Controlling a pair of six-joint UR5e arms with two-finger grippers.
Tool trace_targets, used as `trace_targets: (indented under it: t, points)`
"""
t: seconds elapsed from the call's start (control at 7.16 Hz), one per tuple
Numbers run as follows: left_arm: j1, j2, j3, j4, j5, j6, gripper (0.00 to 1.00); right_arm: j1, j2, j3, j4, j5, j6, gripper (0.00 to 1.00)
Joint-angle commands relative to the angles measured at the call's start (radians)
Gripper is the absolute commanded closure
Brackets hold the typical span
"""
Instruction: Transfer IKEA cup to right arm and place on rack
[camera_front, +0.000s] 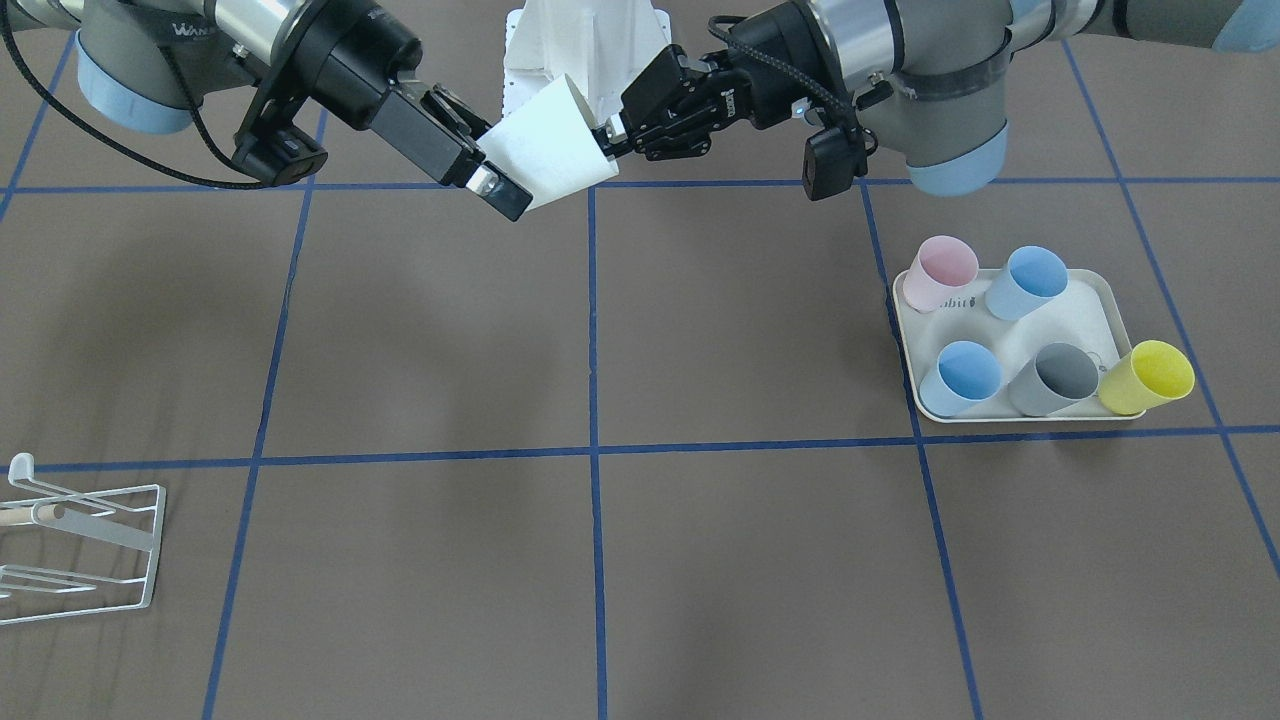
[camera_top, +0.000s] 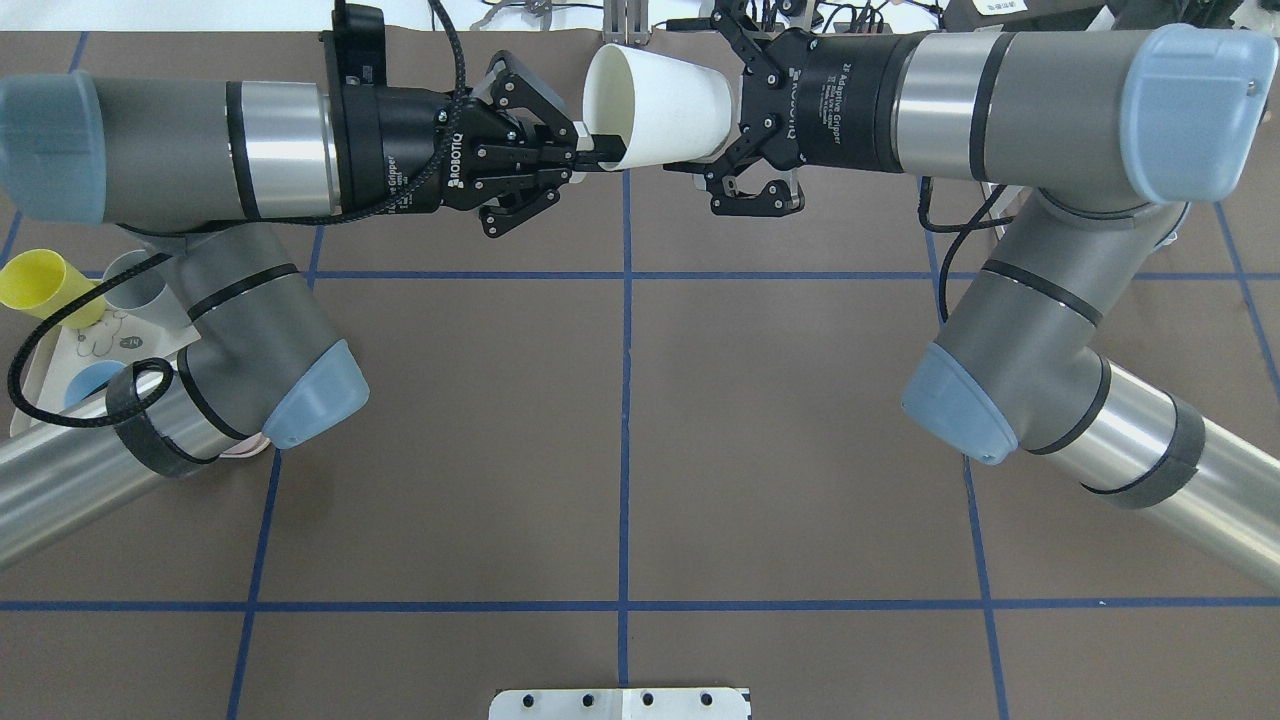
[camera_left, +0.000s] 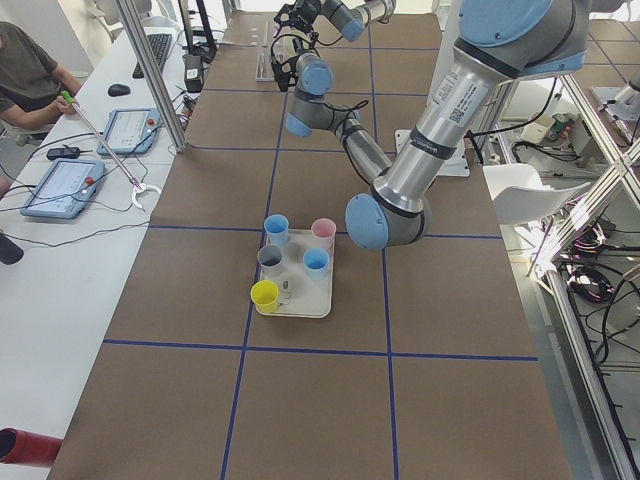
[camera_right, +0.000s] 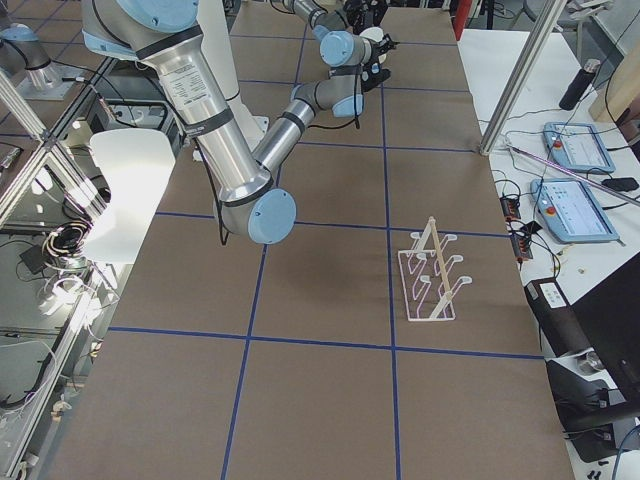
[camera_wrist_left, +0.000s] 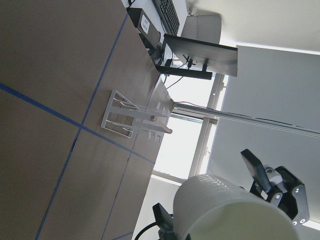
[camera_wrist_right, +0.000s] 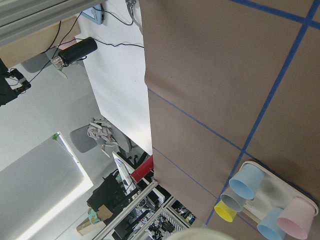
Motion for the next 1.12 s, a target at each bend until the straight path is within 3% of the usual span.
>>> trace_targets:
  t: [0.0,0.28,0.42,0.56,0.84,0.98]
  points:
    - [0.001,-0.001,0.001,0.0,0.0,0.002,1.0,0.0,-0.023,-0.003,0.058,-0.001,0.004,0.21]
    - [0.001,-0.001,0.005,0.003,0.001,0.005,1.0,0.0,-0.024,-0.001,0.06,-0.001,0.006,0.56]
    - [0.001,-0.003,0.005,0.003,0.001,0.007,0.99,0.0,-0.024,0.0,0.06,-0.001,0.004,0.87]
    - [0.001,-0.004,0.007,0.005,0.001,0.007,0.56,0.0,-0.024,-0.001,0.058,-0.001,0.003,1.0]
    - [0.001,-0.006,0.005,0.008,0.001,0.005,0.31,0.0,-0.024,0.0,0.06,-0.001,0.006,1.0]
    - [-0.001,-0.006,0.004,0.008,0.001,0.007,0.27,0.002,-0.024,0.002,0.06,-0.001,0.007,1.0]
